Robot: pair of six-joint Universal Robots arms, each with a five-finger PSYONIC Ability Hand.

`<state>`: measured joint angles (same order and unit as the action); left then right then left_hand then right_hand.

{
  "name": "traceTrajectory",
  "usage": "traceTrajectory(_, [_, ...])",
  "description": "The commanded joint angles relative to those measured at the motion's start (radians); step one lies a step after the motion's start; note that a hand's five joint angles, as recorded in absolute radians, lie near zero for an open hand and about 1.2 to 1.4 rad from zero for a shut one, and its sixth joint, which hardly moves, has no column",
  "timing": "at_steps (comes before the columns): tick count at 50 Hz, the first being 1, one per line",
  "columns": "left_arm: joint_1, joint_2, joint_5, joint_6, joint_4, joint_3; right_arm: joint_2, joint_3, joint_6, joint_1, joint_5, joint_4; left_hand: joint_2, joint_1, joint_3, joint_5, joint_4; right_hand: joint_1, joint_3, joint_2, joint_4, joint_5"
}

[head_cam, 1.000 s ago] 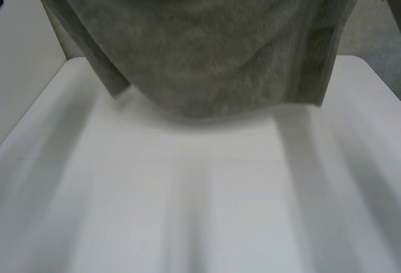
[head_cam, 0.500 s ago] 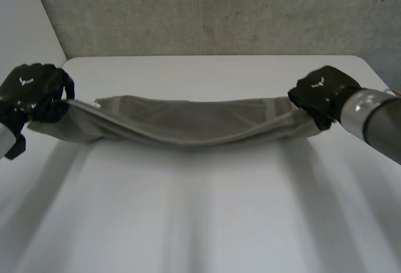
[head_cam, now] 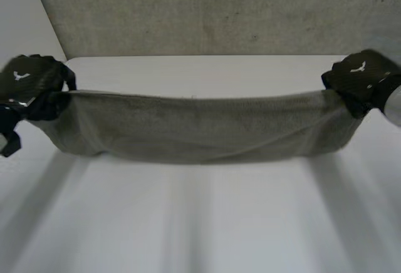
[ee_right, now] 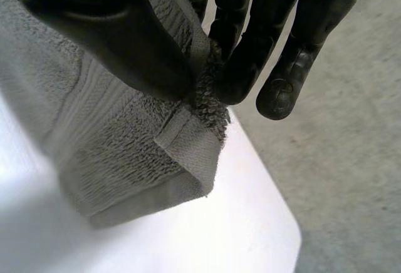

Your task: Fold the towel.

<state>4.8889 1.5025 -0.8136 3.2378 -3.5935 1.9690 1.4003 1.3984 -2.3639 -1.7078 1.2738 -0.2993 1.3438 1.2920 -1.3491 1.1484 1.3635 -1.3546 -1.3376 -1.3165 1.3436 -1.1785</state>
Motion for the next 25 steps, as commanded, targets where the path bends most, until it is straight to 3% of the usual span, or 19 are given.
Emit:
traceTrajectory(1, [-0.092, 0.265, -0.03, 0.014, -0.074, -0.105, -0.162, -0.012, -0.009, -0.018, 0.015, 0.101, 0.052, 0.104, -0.047, 0.073, 0.033, -0.042, -0.059, -0.08, 0.053, -0.043])
traceTrajectory(11, [-0.149, 0.577, -0.105, 0.034, -0.042, -0.366, -0.371, -0.104, -0.113, -0.079, 0.117, 0.314, 0.052, 0.104, -0.047, 0.073, 0.033, -0.042, -0.059, -0.08, 0.053, -0.043])
traceTrajectory(24, [-0.199, 0.766, -0.2, 0.034, 0.004, -0.596, -0.564, -0.262, -0.114, -0.141, 0.226, 0.39, 0.052, 0.104, -0.047, 0.073, 0.033, -0.042, -0.059, -0.08, 0.053, -0.043])
traceTrajectory(25, [-0.203, 0.778, -0.209, 0.034, 0.01, -0.611, -0.583, -0.281, -0.117, -0.145, 0.236, 0.388, 0.052, 0.104, -0.047, 0.073, 0.033, 0.434, 0.417, 0.396, -0.423, 0.432])
